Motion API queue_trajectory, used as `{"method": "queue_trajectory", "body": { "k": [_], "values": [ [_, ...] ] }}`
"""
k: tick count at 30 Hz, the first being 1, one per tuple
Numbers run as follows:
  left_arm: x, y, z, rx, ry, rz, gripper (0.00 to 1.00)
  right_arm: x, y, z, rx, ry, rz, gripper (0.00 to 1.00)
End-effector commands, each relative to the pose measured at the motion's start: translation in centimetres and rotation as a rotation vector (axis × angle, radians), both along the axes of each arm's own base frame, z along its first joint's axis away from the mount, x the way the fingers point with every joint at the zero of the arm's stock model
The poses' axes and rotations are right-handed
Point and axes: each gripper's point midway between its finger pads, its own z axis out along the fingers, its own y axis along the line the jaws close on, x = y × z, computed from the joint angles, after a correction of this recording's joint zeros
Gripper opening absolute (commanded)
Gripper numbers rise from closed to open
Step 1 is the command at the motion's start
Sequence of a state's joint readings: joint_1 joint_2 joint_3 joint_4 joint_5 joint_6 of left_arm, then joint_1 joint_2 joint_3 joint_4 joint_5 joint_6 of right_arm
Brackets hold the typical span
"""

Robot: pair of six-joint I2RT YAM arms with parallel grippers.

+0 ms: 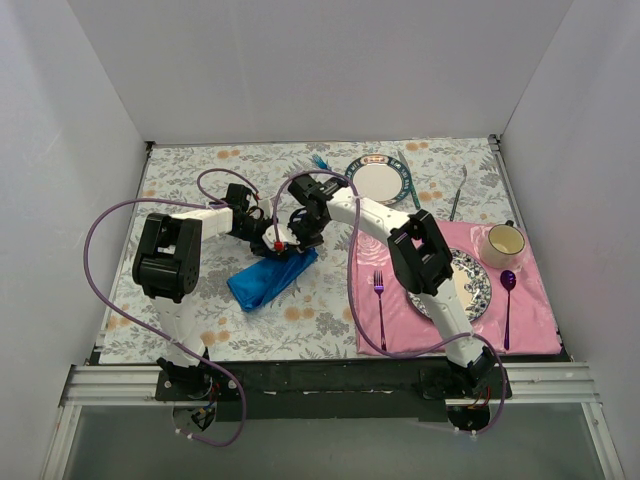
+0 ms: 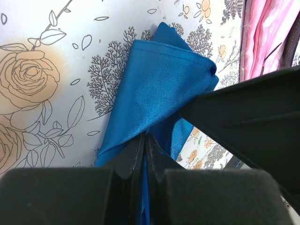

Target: Fold the napkin into a case and place the utensils inside

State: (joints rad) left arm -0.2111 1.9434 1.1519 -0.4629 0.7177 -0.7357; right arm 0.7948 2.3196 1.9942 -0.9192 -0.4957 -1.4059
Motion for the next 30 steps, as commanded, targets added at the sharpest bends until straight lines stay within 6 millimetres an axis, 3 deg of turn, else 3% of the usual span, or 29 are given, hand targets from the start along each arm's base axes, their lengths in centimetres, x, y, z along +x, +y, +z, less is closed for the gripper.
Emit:
{"method": "queue_trajectory", "body": {
  "k": [1,4,11,20,30],
  "values": [
    [0.8,1.2,-1.9,0.078,-0.025,0.002,0.00,1.4,0.4,2.7,0.060,-0.054,-0.086,0.01],
    [0.7,1.1,-1.9,0.069,-0.021,0.000,0.00,1.7,0.6,2.8,0.069,-0.059,-0.120,0.01],
    [0.7,0.8,-1.5,0.037,-0.010,0.000,0.01,1.6,0.3,1.0,0.038,-0.030,-0.158,0.01],
    [0.5,0.2,-0.3,-0.039,0.004,-0.008,0.28,1.3,-0.3,-0.2,0.012,-0.021,-0.175,0.01],
    [0.1,-0.2,0.4,-0.085,0.008,-0.023,0.36,1.6,0.2,-0.4,0.013,-0.029,-0.184,0.01]
  ]
}}
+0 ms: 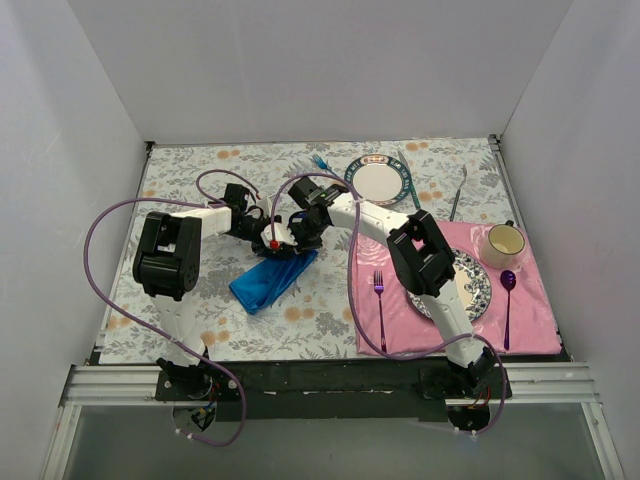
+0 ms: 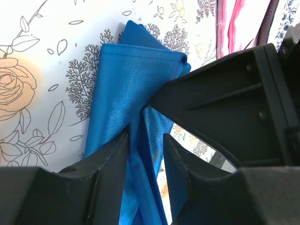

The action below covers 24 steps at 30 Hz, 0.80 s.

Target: Fold the napkin into a case and place the utensils inside

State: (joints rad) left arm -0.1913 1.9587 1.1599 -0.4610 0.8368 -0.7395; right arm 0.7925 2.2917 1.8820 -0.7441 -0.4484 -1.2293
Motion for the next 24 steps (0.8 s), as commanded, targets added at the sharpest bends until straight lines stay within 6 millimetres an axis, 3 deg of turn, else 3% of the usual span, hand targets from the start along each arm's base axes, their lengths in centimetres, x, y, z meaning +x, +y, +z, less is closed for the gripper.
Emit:
{"method": "queue_trajectory", "body": {
  "k": [1,8,19,24],
  "values": [
    [0.4,0.6,-0.9,0.032,-0.021,0.001,0.36,0.7,0.2,0.9,0.008,-0.030,-0.031,0.01],
    [0.3,1.6,-3.1,0.153,-0.007,0.014,0.35,0.7,0.4,1.2,0.013,-0.007,-0.078,0.01],
    [-0.5,1.7,-4.0,0.203,-0.012,-0.003,0.31,1.4,1.4,2.7,0.064,0.000,-0.155,0.01],
    [-0.7,2.0,-4.3,0.221,-0.008,-0.003,0.21,1.5,1.8,3.7,0.110,-0.007,-0.179,0.01]
  ]
}}
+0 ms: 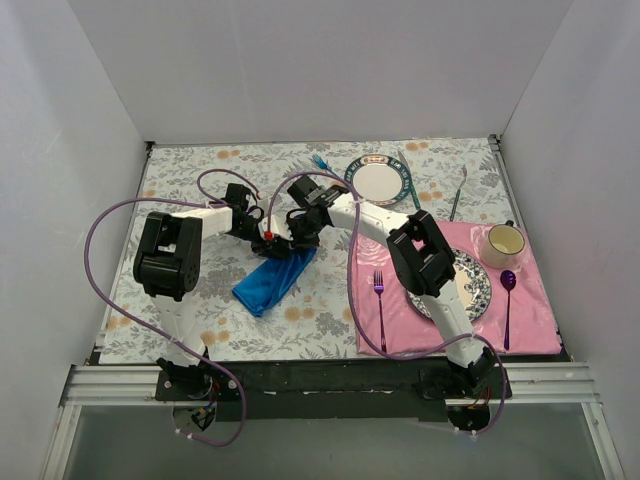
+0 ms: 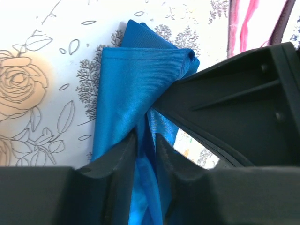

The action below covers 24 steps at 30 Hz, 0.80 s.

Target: Fold the napkin into a case and place the utensils inside

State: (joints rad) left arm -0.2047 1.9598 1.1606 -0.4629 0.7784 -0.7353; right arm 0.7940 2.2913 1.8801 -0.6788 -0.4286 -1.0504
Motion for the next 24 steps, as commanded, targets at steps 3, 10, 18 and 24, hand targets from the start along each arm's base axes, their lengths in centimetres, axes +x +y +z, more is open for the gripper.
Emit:
{"method": "queue_trajectory", "body": {
  "k": [3,10,18,24],
  "values": [
    [-1.0,2.0,-3.8,0.177,0.011,-0.004,0.14,0.9,1.2,3.6,0.096,-0.057,-0.037,0.01],
    [-1.2,2.3,-4.1,0.194,0.019,-0.015,0.00,0.4,1.1,4.6,0.112,-0.050,-0.013,0.07],
    [-2.1,2.4,-3.8,0.184,0.003,-0.070,0.00,1.1,-0.1,11.0,0.221,0.011,-0.091,0.62],
    [-2.3,2.4,-3.9,0.178,0.003,-0.078,0.00,6.0,-2.1,14.4,0.388,0.113,-0.315,0.64]
  ]
}}
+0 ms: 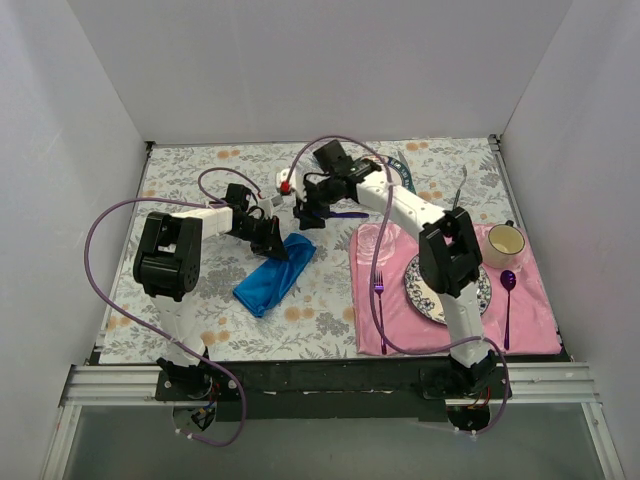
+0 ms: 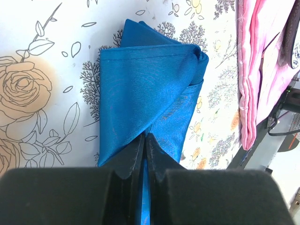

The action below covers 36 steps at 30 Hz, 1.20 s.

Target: Fold the napkin into a case and place the utensils inside

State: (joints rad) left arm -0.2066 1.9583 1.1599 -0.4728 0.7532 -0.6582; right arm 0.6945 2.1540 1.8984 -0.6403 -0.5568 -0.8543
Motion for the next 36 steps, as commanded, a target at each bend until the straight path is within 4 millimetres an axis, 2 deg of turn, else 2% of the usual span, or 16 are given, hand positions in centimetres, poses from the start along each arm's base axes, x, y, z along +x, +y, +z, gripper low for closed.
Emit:
{"method": "queue_trajectory", "body": {
  "k": [1,7,8,9,14,20,25,26,28,34,36],
  "values": [
    [-2.3,1.8,-3.4,0.145,0.050,-0.032,0.00,3.7,-1.2,5.7,0.203,0.056,-0.152,0.63],
    [-2.3,1.9,-3.1,0.150,0.040,-0.035,0.00,7.1,-1.2,3.4,0.255,0.196,-0.277,0.54],
    [-2.2,1.9,-3.0,0.145,0.038,-0.036,0.00,7.2,-0.8,2.2,0.258,0.248,-0.282,0.50],
    [-2.2,1.8,-2.9,0.144,0.042,-0.034,0.00,7.5,-0.6,2.5,0.274,0.272,-0.290,0.49],
    [-2.0,1.8,-2.8,0.144,0.039,-0.031,0.00,5.2,0.5,0.8,0.282,0.557,-0.323,0.43],
    [-1.9,1.7,-2.7,0.139,0.036,-0.025,0.00,2.7,0.3,-3.1,0.226,0.734,-0.343,0.48],
    [-1.6,1.7,-2.1,0.135,0.022,-0.025,0.00,1.2,0.3,-3.8,0.208,0.778,-0.324,0.46],
    [-1.7,1.7,-2.1,0.135,0.022,-0.026,0.00,1.0,0.2,-4.2,0.200,0.782,-0.329,0.40],
    [-1.7,1.6,-1.8,0.130,0.019,-0.028,0.00,0.5,0.2,-4.5,0.188,0.787,-0.323,0.33],
    [-2.0,1.5,-1.6,0.124,0.021,-0.029,0.00,-0.8,0.2,-5.9,0.143,0.810,-0.335,0.34],
    [-1.9,1.6,-1.5,0.126,0.016,-0.026,0.00,-1.1,0.2,-5.9,0.140,0.823,-0.329,0.30]
  ]
}}
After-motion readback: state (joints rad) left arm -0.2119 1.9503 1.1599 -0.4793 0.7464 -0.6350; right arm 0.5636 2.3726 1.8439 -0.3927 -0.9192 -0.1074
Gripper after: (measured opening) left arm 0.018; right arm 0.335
